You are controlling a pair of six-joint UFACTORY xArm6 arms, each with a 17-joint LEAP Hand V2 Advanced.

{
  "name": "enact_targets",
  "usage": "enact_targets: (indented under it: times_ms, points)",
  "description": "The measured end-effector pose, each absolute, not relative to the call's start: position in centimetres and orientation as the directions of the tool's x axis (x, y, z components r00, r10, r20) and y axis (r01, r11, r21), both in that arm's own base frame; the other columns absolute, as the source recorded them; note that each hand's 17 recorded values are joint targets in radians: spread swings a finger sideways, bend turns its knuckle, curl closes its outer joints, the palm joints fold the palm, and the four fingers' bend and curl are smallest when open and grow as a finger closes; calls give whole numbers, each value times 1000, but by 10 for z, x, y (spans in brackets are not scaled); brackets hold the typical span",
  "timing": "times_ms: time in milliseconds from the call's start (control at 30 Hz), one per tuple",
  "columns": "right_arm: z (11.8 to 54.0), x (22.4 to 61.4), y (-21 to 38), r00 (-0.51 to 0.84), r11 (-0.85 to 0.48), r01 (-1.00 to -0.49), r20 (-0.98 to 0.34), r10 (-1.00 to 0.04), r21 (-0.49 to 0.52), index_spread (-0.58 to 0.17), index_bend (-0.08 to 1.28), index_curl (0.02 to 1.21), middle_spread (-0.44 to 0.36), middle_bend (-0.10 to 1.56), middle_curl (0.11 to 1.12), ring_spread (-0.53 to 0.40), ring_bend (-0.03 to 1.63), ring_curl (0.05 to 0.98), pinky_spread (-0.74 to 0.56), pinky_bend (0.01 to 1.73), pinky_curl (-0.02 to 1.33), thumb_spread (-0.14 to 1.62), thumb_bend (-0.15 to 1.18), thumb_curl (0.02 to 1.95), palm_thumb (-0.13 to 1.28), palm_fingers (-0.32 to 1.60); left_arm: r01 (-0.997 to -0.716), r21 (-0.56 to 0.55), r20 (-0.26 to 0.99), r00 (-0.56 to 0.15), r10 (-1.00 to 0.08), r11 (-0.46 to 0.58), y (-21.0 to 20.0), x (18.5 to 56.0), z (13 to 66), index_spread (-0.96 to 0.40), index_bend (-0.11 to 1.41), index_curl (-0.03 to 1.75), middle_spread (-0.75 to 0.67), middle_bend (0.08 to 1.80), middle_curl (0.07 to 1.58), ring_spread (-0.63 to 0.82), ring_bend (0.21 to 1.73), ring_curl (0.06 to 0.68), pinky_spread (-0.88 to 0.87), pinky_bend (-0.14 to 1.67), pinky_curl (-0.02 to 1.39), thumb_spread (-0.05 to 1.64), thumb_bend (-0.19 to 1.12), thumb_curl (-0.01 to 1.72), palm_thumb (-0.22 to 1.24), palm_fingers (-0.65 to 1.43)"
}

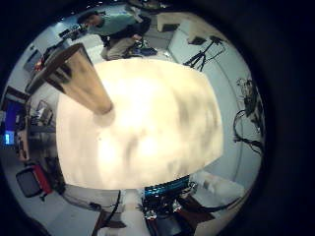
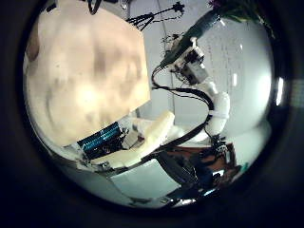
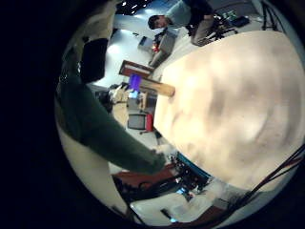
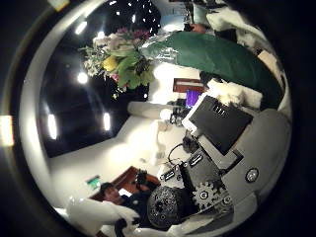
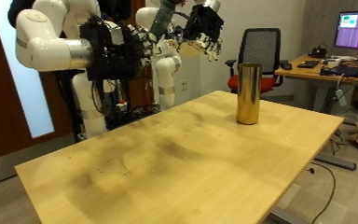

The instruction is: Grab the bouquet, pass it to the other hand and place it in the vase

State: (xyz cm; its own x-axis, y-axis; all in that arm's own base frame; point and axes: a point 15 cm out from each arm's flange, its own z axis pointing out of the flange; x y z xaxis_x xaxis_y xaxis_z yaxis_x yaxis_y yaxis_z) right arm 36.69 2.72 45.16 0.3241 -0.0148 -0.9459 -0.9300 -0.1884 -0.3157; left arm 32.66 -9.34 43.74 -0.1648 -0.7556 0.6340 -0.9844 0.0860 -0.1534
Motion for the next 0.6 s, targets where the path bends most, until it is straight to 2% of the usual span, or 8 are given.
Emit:
enact_targets:
  times_ms: [267, 600]
  points:
    - [455, 346, 58, 325, -311, -889, -941, 91, -337, -236, 1095, 921, -113, 1359, 758, -178, 1444, 637, -220, 1091, 1044, 256, -20, 966, 1213, 1129, -981, -183, 755, -181, -631, 62, -107, 331, 462, 149, 159, 359, 165, 327, 358, 284, 543, 185, 283, 216, 241, 834, -38, 291, 84, 357]
    - [452, 333, 109, 306, -442, -833, -943, 130, -331, -235, 1096, 918, -111, 1365, 749, -181, 1438, 639, -234, 1061, 1090, 254, -17, 966, 1211, 1132, -978, -186, 887, -209, -411, 94, -139, 330, 497, 192, 153, 320, 282, 299, 343, 354, 602, 177, 303, 270, 271, 756, -36, 323, 91, 309]
